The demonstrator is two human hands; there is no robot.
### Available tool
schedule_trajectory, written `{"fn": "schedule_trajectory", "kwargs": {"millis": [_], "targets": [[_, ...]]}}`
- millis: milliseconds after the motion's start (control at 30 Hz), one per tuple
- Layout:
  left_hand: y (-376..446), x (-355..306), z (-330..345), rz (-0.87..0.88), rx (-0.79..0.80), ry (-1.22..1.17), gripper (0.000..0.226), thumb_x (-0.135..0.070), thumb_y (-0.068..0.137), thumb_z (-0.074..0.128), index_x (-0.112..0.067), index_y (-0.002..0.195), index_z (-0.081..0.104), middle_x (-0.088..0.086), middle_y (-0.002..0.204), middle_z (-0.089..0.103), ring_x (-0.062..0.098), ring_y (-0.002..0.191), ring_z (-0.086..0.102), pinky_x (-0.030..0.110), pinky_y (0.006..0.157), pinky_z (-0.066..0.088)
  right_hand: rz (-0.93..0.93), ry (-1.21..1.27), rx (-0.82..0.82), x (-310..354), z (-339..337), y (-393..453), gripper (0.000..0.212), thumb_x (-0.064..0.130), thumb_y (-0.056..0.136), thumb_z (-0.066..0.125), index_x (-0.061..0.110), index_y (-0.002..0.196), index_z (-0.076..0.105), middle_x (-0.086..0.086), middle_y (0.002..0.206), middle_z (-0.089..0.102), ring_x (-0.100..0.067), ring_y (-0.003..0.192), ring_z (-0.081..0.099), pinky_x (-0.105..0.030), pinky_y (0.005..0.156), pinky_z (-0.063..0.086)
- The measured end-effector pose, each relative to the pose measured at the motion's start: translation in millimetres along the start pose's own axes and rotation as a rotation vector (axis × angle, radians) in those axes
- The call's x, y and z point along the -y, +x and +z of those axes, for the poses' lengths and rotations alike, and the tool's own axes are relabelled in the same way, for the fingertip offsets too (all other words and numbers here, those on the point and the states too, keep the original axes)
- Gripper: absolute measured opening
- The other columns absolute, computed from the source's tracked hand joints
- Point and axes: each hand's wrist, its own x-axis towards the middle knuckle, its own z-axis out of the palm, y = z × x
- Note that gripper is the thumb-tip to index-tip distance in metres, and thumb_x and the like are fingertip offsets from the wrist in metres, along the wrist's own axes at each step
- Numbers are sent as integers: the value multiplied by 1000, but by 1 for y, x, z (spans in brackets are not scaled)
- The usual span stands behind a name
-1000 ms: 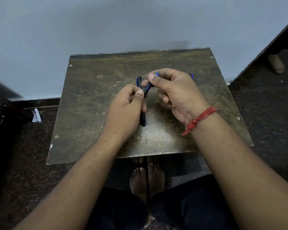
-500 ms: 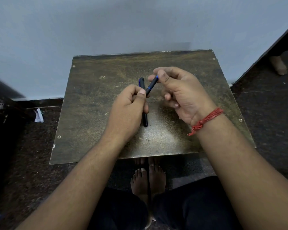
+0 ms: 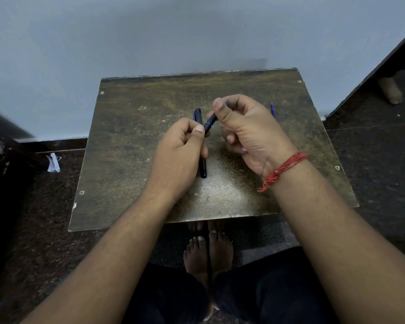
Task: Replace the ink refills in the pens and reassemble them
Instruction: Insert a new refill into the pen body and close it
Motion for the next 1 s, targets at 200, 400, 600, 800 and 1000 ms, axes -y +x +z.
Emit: {"fn": "schedule_trajectory", "kwargs": {"millis": [200,400,600,800,1000], "targets": [[1,0,-2,-6,-21,-1,26,-30,107,46,-21,85,58,-3,66,60,4,48,42,29,54,32,35,126,143,1,-6,2,14,3,98,55,6,109,65,-10,108,73,-2,38,36,-15,34,21],[1,1,1,12,-13,-30,24,-34,101,46,-22,83,56,-6,62,58,4,45,40,30,51,29,46,130,73,-3,-1,3,7,10,95,64,10,89,59,-11,90,69,-3,35,33,-14,33,19],[2,1,0,7,-25,-9,26,-29,106,46,-18,86,58,-6,61,57,2,45,40,28,51,29,47,99,31,-5,2,3,16,19,92,69,12,92,55,-12,93,68,-3,38,33,-16,35,16],[3,2,0,0,-45,-33,26,-27,107,45,-14,88,59,-4,63,58,1,44,40,26,51,29,116,293,179,3,-3,1,20,-2,100,47,5,112,61,-12,113,72,0,35,32,-13,32,23],[3,3,2,23,-26,-48,24,-34,101,46,-21,84,57,-6,62,58,3,44,39,29,50,28,105,285,131,2,0,1,12,1,96,57,12,91,58,-7,88,71,0,34,33,-14,31,20]]}}
